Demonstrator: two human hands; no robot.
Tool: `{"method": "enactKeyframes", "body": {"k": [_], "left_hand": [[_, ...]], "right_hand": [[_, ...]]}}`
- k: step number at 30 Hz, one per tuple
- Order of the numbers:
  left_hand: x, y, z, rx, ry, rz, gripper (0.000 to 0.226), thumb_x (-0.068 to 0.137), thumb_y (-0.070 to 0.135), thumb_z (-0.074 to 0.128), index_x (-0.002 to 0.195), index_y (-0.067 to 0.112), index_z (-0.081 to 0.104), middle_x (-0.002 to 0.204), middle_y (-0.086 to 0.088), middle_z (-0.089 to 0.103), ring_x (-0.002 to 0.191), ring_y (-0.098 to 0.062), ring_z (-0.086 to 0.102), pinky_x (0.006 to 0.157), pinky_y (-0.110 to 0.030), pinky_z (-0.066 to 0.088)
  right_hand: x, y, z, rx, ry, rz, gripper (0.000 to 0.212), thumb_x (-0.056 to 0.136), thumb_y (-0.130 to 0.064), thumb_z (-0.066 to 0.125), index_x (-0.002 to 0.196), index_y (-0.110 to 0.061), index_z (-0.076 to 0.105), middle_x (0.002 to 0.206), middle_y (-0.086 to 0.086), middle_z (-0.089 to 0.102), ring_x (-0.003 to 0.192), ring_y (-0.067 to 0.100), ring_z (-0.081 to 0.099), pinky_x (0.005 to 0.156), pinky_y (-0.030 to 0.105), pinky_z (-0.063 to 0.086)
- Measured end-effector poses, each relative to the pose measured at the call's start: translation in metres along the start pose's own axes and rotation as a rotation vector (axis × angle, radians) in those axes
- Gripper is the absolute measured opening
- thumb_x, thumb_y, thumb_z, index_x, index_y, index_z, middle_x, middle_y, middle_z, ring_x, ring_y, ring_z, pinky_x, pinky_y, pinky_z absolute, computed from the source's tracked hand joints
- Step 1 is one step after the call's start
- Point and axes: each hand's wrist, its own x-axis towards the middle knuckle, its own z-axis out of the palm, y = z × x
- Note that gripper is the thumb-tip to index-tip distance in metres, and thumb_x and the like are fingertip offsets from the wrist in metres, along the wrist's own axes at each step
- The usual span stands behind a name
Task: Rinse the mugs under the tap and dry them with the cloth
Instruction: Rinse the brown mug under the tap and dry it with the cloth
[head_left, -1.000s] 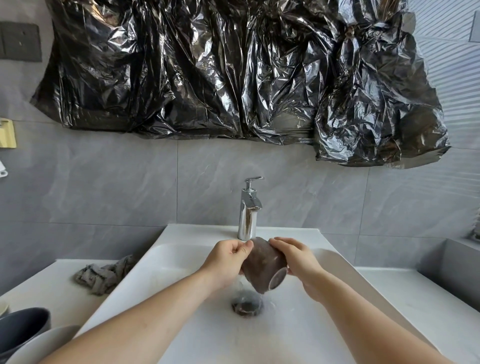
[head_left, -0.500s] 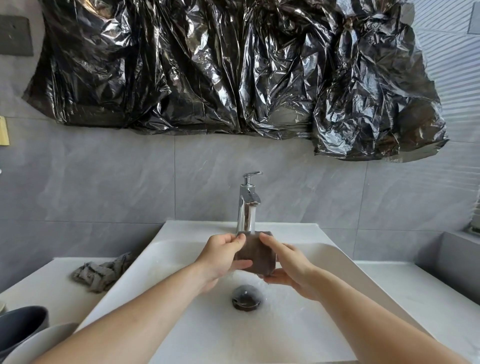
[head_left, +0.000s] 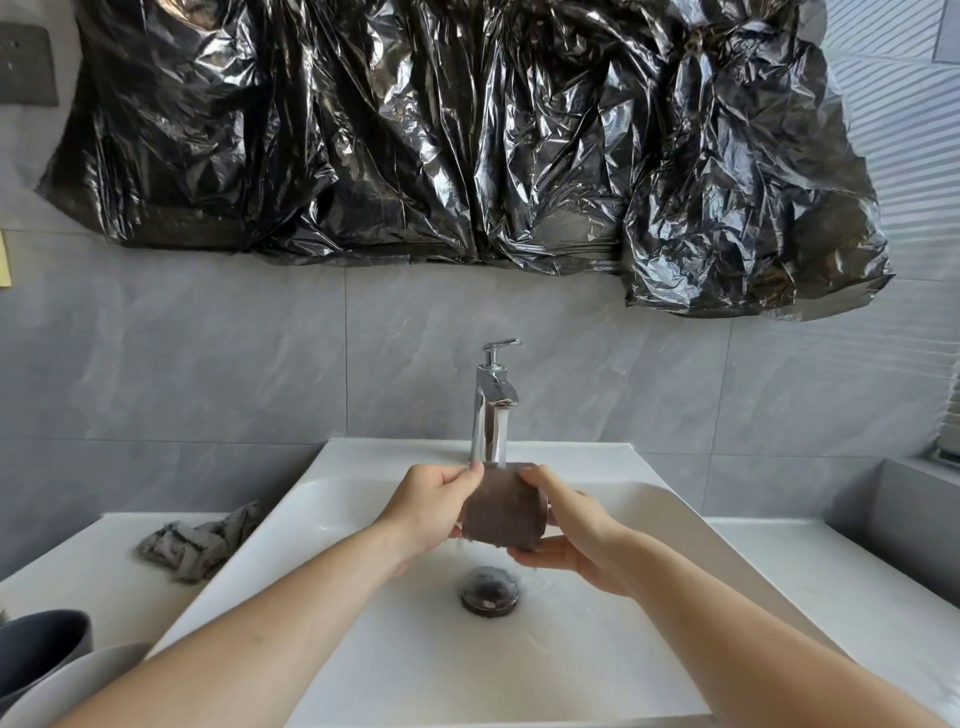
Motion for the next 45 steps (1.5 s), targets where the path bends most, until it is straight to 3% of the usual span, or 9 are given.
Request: {"method": "enactKeyframes", "body": {"k": [10,18,22,25,30,33,38,41,45], "left_hand": [[0.001,-0.004,0.002,-0.110,-0.030,0.056,0.036,0.104,0.031,0.061,0.101,-0.002,0.074,0.083,-0.009,0.069,0.078,-0.020,0.061,0.078,-0.036,0.051],[0.000,-0.001,0.005,-0.164,-0.044,0.096,0.018,0.105,0.013,0.057,0.107,0.005,0.073,0.084,0.003,0.078,0.072,-0.005,0.069,0.065,-0.015,0.051],[-0.004,0.001,0.003,-0.202,-0.042,0.138,0.016,0.105,0.006,0.057,0.112,0.005,0.071,0.100,-0.005,0.080,0.081,-0.003,0.073,0.071,-0.011,0.052],[-0.006,0.001,0.001,-0.194,-0.088,0.114,0.016,0.103,0.005,0.059,0.114,0.005,0.071,0.107,-0.013,0.080,0.086,-0.006,0.074,0.073,-0.011,0.052],[-0.002,0.002,0.003,-0.136,-0.088,0.021,0.022,0.104,0.022,0.061,0.110,0.010,0.077,0.101,-0.001,0.081,0.091,-0.012,0.072,0.086,-0.026,0.053],[0.000,-0.002,0.003,-0.024,0.018,-0.002,0.035,0.104,0.037,0.058,0.099,0.008,0.078,0.083,0.007,0.072,0.073,-0.008,0.060,0.070,-0.025,0.044],[0.001,-0.001,0.001,-0.080,0.030,0.059,0.023,0.105,0.023,0.059,0.092,0.016,0.075,0.073,0.011,0.073,0.065,-0.002,0.062,0.058,-0.015,0.047],[-0.001,-0.001,-0.001,-0.087,0.012,0.086,0.021,0.105,0.021,0.059,0.094,0.019,0.076,0.078,0.012,0.074,0.069,0.001,0.063,0.060,-0.013,0.048],[-0.004,-0.003,0.001,-0.057,-0.045,0.052,0.020,0.106,0.022,0.058,0.098,0.017,0.076,0.091,0.003,0.076,0.082,-0.009,0.068,0.066,-0.016,0.051]], "right_hand": [[0.000,0.000,-0.001,0.080,-0.005,-0.098,0.055,0.068,-0.038,0.077,0.119,-0.016,0.071,0.122,0.018,0.065,0.106,0.043,0.074,0.079,0.052,0.065],[0.002,-0.002,-0.004,0.154,-0.076,-0.180,0.063,0.062,-0.004,0.077,0.120,-0.029,0.071,0.119,0.007,0.075,0.097,0.029,0.073,0.085,0.061,0.061],[-0.001,-0.006,-0.003,0.221,-0.115,-0.107,0.034,0.084,-0.027,0.078,0.116,-0.037,0.077,0.118,0.010,0.076,0.103,0.042,0.075,0.084,0.058,0.063],[-0.004,-0.006,-0.002,0.191,-0.111,-0.025,0.038,0.094,-0.045,0.070,0.126,-0.025,0.072,0.134,0.020,0.064,0.103,0.047,0.075,0.081,0.048,0.065],[-0.004,-0.004,-0.005,0.157,-0.083,-0.077,0.033,0.091,-0.031,0.073,0.124,-0.030,0.073,0.136,0.012,0.063,0.102,0.042,0.076,0.082,0.049,0.064],[-0.004,-0.004,-0.003,0.141,-0.059,-0.120,0.055,0.076,-0.021,0.080,0.127,-0.037,0.070,0.126,0.012,0.073,0.105,0.039,0.075,0.082,0.056,0.064],[-0.006,-0.010,0.000,0.191,-0.072,-0.111,0.072,0.073,-0.014,0.072,0.141,-0.033,0.060,0.132,0.016,0.065,0.117,0.045,0.068,0.087,0.056,0.063],[-0.008,-0.009,-0.004,0.283,-0.110,-0.038,0.040,0.092,-0.029,0.062,0.129,-0.017,0.070,0.134,0.023,0.062,0.110,0.052,0.070,0.090,0.054,0.062],[-0.009,-0.006,-0.004,0.161,-0.078,0.030,0.046,0.096,-0.059,0.061,0.120,-0.022,0.077,0.129,0.022,0.067,0.100,0.046,0.075,0.092,0.045,0.063]]}}
